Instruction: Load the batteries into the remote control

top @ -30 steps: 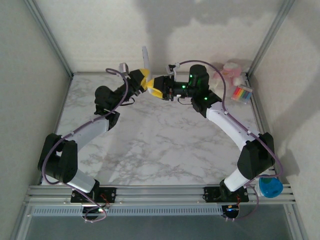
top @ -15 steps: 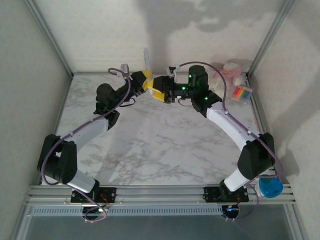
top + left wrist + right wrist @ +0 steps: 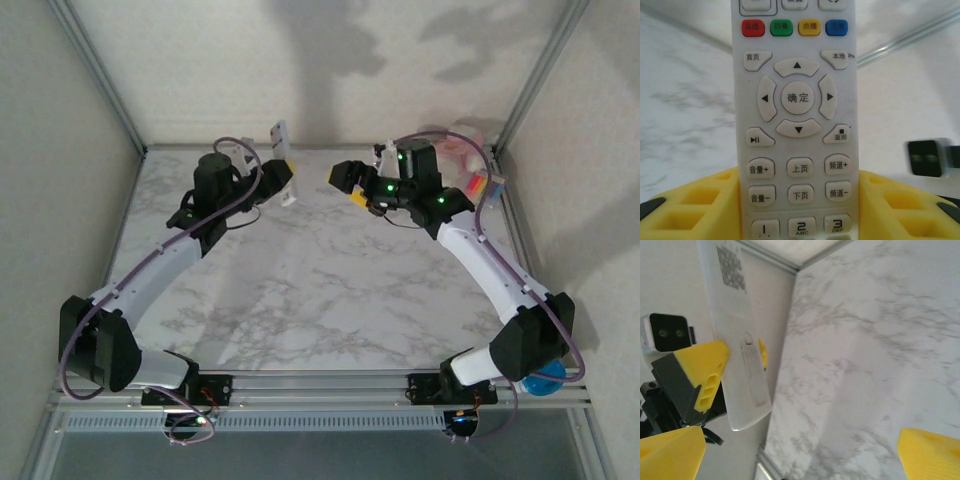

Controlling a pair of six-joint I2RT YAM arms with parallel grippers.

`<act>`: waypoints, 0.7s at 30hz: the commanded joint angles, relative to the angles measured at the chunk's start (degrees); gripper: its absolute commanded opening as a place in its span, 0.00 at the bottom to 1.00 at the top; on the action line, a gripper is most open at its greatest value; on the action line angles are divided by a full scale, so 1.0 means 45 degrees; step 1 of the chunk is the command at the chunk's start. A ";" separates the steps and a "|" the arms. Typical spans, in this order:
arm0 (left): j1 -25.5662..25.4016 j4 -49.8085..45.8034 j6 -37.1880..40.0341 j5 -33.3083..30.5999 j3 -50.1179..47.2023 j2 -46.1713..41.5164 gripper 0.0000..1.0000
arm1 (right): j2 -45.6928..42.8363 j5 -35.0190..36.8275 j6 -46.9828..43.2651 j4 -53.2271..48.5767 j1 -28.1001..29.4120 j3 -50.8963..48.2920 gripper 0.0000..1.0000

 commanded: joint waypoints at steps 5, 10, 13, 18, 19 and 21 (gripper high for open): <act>-0.1010 -0.3263 0.1945 -0.3562 -0.0677 -0.0110 0.49 | -0.0558 0.1286 -0.0793 -0.1166 -0.0458 -0.0957 0.99; -0.1885 -0.3726 0.1613 -0.5113 -0.1520 0.0471 0.51 | -0.0740 0.1539 -0.0966 -0.1306 -0.0575 -0.1275 0.99; -0.2565 -0.3933 0.1484 -0.5843 -0.1776 0.1112 0.52 | -0.0793 0.1535 -0.1012 -0.1271 -0.0633 -0.1419 0.99; -0.3516 -0.4223 0.1534 -0.6774 -0.1886 0.2328 0.53 | -0.0949 0.1584 -0.1096 -0.1304 -0.0684 -0.1666 0.99; -0.3640 -0.4238 0.1572 -0.6888 -0.1866 0.2535 0.53 | -0.0987 0.1606 -0.1130 -0.1321 -0.0696 -0.1711 0.99; -0.3888 -0.4333 0.1579 -0.7087 -0.1778 0.3103 0.53 | -0.1045 0.1667 -0.1179 -0.1377 -0.0737 -0.1826 0.99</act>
